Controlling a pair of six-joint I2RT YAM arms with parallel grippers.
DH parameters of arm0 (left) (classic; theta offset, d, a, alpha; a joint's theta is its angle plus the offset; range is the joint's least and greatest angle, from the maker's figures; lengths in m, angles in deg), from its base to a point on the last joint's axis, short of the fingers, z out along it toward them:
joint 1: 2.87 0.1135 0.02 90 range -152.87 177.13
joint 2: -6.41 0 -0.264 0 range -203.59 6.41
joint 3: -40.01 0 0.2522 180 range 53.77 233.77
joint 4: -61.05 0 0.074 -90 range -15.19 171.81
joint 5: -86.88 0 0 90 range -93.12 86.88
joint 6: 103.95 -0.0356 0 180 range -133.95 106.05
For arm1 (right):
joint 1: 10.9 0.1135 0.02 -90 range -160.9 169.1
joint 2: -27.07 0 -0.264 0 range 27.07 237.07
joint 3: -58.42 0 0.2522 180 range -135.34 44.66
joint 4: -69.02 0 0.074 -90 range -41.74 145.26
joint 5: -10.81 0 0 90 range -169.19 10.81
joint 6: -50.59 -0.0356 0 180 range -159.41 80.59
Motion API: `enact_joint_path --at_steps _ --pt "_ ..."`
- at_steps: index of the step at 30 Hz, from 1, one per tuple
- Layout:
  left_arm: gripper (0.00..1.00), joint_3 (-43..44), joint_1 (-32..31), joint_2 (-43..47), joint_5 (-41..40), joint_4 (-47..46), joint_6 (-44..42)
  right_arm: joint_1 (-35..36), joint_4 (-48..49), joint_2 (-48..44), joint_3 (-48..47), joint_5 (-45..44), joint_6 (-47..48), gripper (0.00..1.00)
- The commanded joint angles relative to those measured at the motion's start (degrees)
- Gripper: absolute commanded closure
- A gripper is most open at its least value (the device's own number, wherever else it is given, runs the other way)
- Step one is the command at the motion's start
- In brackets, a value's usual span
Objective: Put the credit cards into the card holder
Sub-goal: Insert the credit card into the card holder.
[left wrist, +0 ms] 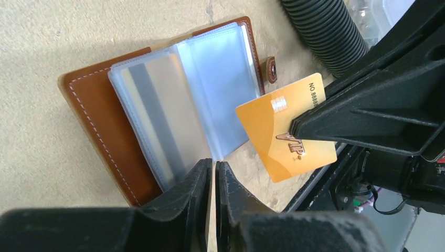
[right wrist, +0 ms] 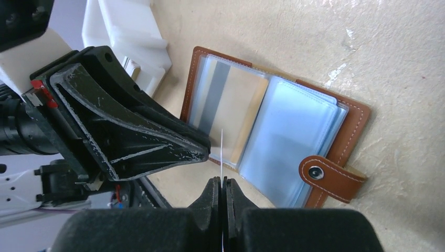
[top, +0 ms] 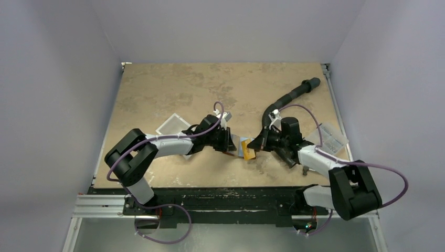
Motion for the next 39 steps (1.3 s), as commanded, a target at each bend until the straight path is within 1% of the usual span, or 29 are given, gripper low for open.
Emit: enact_joint_path --at_steps 1,9,20,23,29,39 --pt "0.89 -0.6 -0.1 0.4 -2.4 -1.1 -1.8 -1.2 7.1 3.7 0.3 7.8 -1.0 1.0" --pt "0.95 -3.9 -0.1 -0.2 -3.2 -3.5 -0.2 -2.5 12.9 11.0 0.4 10.8 -1.9 1.0" --pt "0.97 -5.0 -0.1 -0.7 -2.9 -4.4 -0.3 -3.1 16.3 17.2 -0.1 12.1 -2.5 1.0" --pt "0.97 -5.1 -0.1 -1.0 -2.5 -4.6 -0.3 -3.2 16.6 18.7 -0.6 11.9 -3.1 1.0" --pt "0.97 -5.9 -0.1 -1.1 -2.0 -5.9 0.3 -3.2 14.1 19.1 -1.1 7.6 -3.8 1.0" --pt "0.98 -7.3 -0.1 -1.1 -1.2 -7.5 0.8 -3.1 18.3 20.9 -2.3 5.7 -7.4 1.0"
